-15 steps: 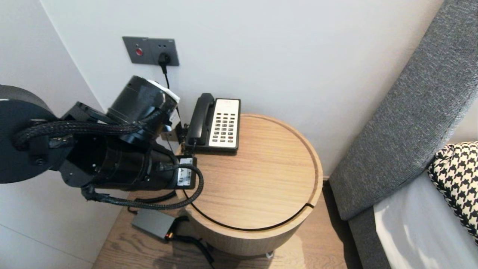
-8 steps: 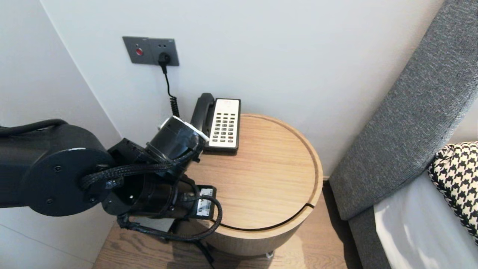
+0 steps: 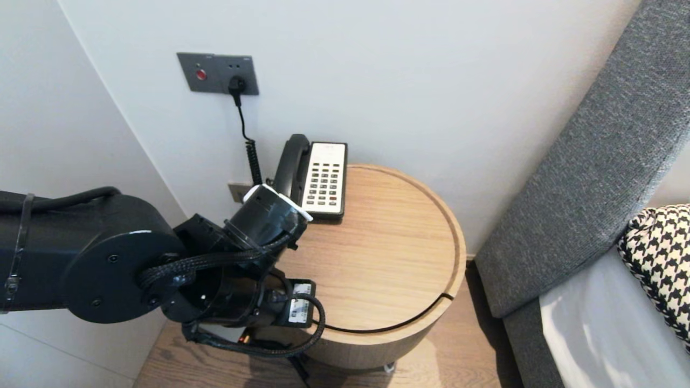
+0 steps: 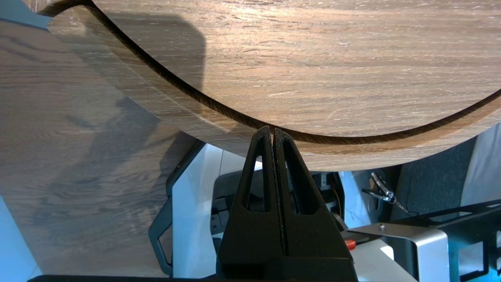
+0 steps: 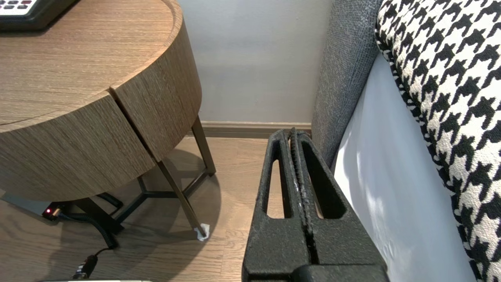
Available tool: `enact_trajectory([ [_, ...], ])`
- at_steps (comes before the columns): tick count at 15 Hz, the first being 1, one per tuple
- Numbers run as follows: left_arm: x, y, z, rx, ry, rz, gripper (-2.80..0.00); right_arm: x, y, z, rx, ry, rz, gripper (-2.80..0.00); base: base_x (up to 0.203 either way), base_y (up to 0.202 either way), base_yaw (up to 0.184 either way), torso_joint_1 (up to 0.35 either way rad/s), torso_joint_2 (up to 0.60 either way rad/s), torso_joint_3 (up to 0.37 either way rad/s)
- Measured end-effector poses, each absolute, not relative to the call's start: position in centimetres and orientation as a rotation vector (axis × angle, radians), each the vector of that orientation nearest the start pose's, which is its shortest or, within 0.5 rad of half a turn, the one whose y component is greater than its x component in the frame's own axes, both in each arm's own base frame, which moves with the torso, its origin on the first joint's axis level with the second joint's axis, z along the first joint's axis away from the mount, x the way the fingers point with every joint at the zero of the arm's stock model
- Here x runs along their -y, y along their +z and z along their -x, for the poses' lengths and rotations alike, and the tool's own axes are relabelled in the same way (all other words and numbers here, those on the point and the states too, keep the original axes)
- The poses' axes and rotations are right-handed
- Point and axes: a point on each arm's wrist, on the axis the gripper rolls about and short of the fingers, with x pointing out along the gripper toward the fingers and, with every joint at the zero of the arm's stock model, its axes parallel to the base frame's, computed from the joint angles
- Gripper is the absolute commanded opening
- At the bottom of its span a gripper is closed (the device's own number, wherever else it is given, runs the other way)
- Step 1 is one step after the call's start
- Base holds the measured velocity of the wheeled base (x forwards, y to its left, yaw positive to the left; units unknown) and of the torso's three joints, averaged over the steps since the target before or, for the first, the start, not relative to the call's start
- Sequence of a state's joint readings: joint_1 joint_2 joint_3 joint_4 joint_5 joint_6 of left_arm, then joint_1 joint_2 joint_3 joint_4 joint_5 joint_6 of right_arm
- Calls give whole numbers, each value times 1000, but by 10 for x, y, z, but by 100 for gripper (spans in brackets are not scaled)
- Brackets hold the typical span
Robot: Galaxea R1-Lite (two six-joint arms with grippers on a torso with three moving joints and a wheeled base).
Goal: Open the nightstand drawer
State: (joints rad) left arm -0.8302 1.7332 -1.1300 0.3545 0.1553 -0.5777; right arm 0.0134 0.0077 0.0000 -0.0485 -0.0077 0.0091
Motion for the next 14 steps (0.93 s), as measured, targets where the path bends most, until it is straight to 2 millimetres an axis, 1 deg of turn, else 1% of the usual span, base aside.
enact_trajectory([
  [7, 217, 170, -201, -1007, -346, 47, -280, 0, 81, 22, 41, 6, -10, -280, 0, 0, 0, 0, 0, 0],
  [14, 223, 165, -196, -1021, -362, 30, -280, 0, 81, 22, 41, 6, -10, -280, 0, 0, 0, 0, 0, 0],
])
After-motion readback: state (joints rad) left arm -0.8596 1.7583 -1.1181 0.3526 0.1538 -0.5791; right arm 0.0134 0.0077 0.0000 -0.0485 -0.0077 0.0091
